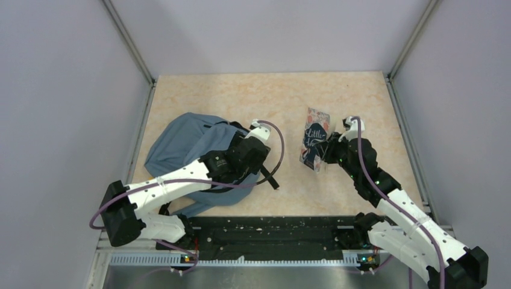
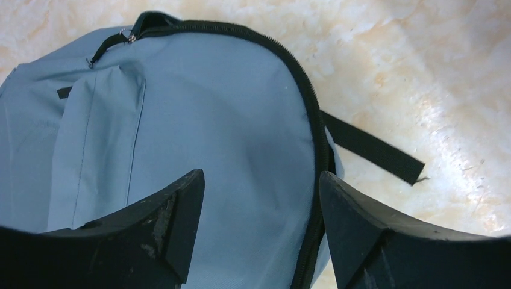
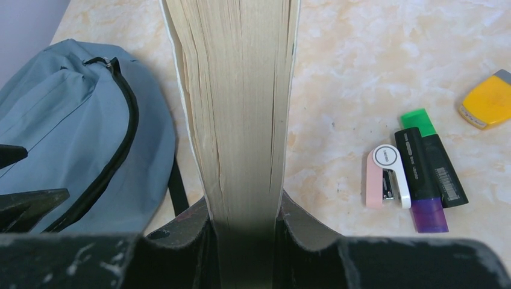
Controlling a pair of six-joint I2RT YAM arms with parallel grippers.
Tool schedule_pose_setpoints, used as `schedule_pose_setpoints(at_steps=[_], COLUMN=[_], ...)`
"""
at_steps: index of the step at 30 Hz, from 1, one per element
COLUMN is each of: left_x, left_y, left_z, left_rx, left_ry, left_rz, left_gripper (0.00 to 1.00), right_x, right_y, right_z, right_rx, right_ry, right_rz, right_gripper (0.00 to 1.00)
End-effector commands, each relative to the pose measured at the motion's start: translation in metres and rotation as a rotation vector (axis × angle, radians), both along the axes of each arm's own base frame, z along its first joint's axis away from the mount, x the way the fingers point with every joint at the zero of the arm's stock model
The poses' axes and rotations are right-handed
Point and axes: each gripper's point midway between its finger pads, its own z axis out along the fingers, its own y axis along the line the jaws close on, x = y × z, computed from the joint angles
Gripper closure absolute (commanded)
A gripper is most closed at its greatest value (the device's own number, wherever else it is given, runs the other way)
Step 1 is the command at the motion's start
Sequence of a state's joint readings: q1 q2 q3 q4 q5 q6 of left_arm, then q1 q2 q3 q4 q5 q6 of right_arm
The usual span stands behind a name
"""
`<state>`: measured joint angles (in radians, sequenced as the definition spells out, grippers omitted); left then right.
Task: Pack the student bag
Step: Pick up the book from the center of the board, then place the book in the student bag.
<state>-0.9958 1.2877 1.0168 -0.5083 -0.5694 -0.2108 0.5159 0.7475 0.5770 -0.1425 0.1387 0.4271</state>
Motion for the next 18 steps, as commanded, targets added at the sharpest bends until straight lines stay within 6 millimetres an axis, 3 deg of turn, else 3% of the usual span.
schedule_pose_setpoints(at_steps=[1, 12, 18], left_x=[-0.005, -0.004, -0.006], left_y=[0.004, -0.005, -0.015], left_z=[0.003, -0.007, 0.002], left_rx=[0.036, 0.035, -0.011], left_ry=[0.034, 0.067, 0.066], left_rz=[0.003, 0.002, -0.028], left_gripper=[0.25, 0.25, 0.25], right_x=[0.010, 0.007, 0.007], right_y=[0.002, 0.005, 0.006], right_z=[0.039, 0.037, 0.037], right_rx=[0.057, 0.066, 0.067], right_ry=[-0.130, -0.118, -0.119], right_rz=[-0.014, 0.006, 0.008], right_gripper=[1.00, 1.00, 1.00])
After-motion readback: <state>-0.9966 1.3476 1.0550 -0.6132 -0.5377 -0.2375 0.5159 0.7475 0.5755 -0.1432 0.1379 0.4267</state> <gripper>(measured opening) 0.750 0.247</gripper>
